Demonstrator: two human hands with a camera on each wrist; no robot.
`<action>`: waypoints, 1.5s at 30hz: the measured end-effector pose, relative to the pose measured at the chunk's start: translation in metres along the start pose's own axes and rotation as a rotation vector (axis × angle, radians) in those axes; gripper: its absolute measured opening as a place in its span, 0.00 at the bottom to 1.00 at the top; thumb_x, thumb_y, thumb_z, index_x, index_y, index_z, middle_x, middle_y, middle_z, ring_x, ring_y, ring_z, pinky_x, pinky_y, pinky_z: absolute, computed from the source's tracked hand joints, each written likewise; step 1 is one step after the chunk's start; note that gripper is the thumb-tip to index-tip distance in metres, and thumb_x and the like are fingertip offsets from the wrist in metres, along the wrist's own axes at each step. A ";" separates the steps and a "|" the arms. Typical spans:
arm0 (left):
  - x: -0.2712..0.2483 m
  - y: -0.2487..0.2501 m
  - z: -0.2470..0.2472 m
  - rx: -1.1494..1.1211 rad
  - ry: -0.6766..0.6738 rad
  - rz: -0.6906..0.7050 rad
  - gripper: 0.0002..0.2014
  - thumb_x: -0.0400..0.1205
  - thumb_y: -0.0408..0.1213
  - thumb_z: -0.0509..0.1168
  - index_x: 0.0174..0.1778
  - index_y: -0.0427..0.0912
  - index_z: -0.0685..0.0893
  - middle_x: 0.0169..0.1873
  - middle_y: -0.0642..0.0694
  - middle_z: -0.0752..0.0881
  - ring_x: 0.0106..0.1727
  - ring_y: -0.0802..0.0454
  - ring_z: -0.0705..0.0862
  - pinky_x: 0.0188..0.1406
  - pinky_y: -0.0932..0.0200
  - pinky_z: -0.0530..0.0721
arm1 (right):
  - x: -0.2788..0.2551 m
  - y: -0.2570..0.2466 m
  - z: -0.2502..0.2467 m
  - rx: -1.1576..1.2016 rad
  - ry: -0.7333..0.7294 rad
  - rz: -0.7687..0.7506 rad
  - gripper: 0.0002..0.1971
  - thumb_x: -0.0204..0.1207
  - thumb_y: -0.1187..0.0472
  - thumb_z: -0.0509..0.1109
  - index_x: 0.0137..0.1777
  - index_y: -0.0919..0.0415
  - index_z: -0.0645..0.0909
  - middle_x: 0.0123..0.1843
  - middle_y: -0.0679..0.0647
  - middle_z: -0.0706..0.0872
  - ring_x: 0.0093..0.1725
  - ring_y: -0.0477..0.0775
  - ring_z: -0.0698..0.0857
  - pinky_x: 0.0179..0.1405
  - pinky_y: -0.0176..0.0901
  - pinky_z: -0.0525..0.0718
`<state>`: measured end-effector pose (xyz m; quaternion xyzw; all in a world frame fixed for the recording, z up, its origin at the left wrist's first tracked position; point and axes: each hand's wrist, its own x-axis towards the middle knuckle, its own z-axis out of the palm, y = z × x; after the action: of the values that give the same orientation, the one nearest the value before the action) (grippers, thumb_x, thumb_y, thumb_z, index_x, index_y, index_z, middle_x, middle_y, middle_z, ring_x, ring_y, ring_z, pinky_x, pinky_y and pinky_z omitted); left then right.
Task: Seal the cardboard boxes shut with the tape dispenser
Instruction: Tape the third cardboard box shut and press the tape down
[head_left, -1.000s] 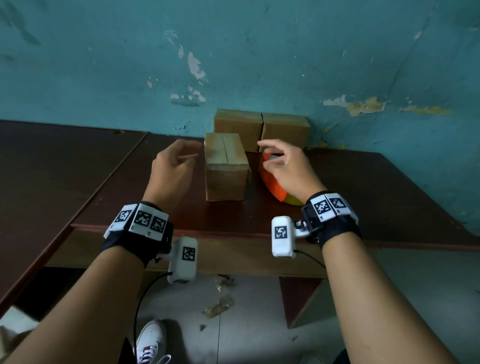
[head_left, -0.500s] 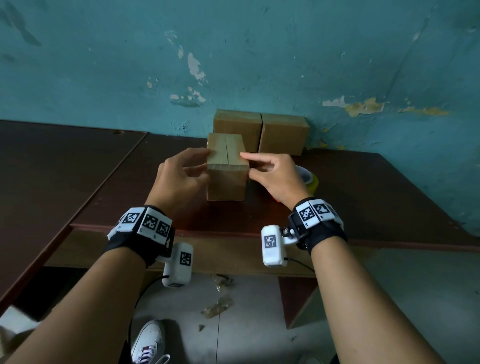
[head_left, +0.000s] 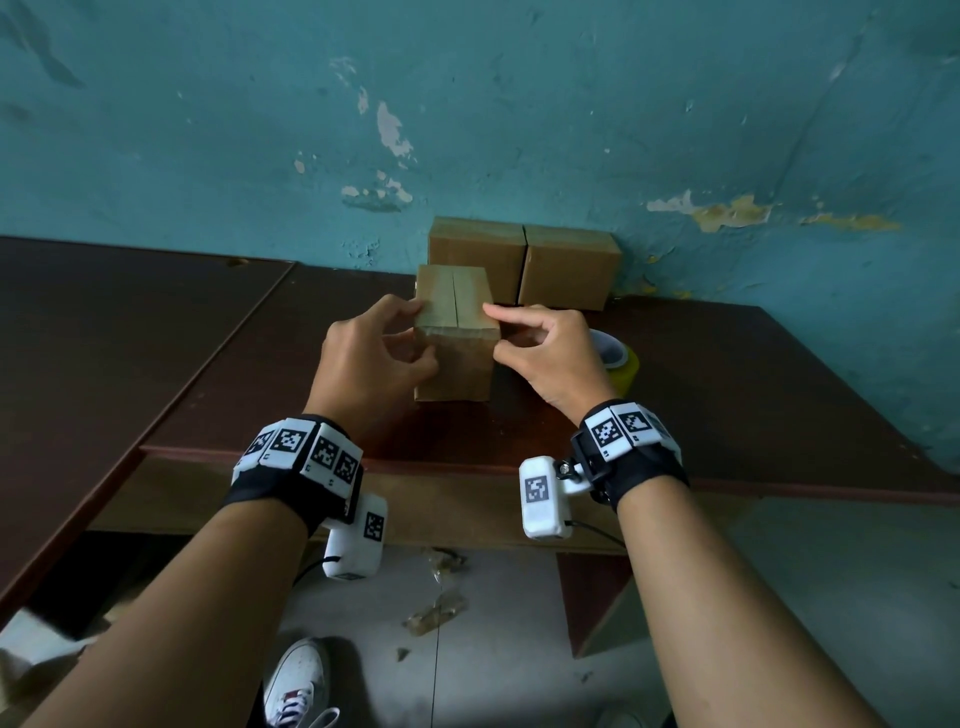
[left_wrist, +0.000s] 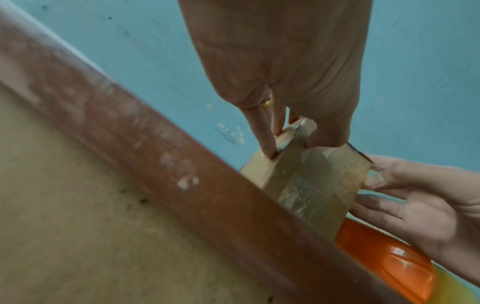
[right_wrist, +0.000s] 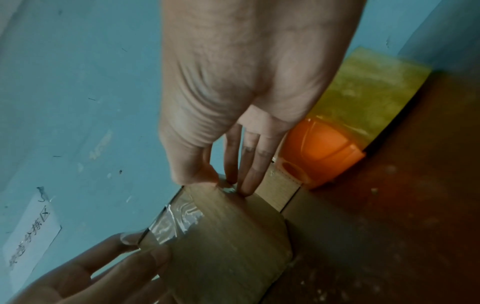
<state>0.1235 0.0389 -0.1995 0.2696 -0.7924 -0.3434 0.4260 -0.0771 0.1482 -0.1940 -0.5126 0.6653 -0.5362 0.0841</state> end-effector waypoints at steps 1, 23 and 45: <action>0.000 0.000 0.000 0.004 0.001 0.004 0.25 0.79 0.34 0.81 0.73 0.45 0.87 0.59 0.55 0.90 0.53 0.77 0.88 0.53 0.75 0.87 | 0.000 0.000 0.000 -0.005 0.002 -0.007 0.24 0.74 0.64 0.78 0.69 0.47 0.92 0.50 0.48 0.91 0.46 0.76 0.88 0.45 0.63 0.89; 0.003 0.002 -0.003 -0.080 0.012 -0.093 0.17 0.83 0.40 0.78 0.68 0.49 0.90 0.58 0.57 0.91 0.54 0.68 0.92 0.52 0.66 0.92 | 0.002 -0.001 -0.003 0.068 -0.018 0.057 0.19 0.75 0.62 0.83 0.66 0.48 0.93 0.54 0.46 0.92 0.55 0.53 0.91 0.67 0.46 0.88; 0.005 -0.001 -0.006 -0.105 -0.061 -0.088 0.23 0.77 0.33 0.84 0.67 0.47 0.88 0.60 0.59 0.88 0.54 0.74 0.90 0.50 0.74 0.88 | 0.002 0.004 -0.004 0.015 -0.060 0.032 0.25 0.70 0.59 0.85 0.68 0.44 0.92 0.62 0.45 0.95 0.57 0.65 0.94 0.63 0.64 0.92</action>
<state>0.1261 0.0329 -0.1960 0.2710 -0.7732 -0.4109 0.3998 -0.0833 0.1486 -0.1948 -0.5169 0.6667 -0.5241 0.1165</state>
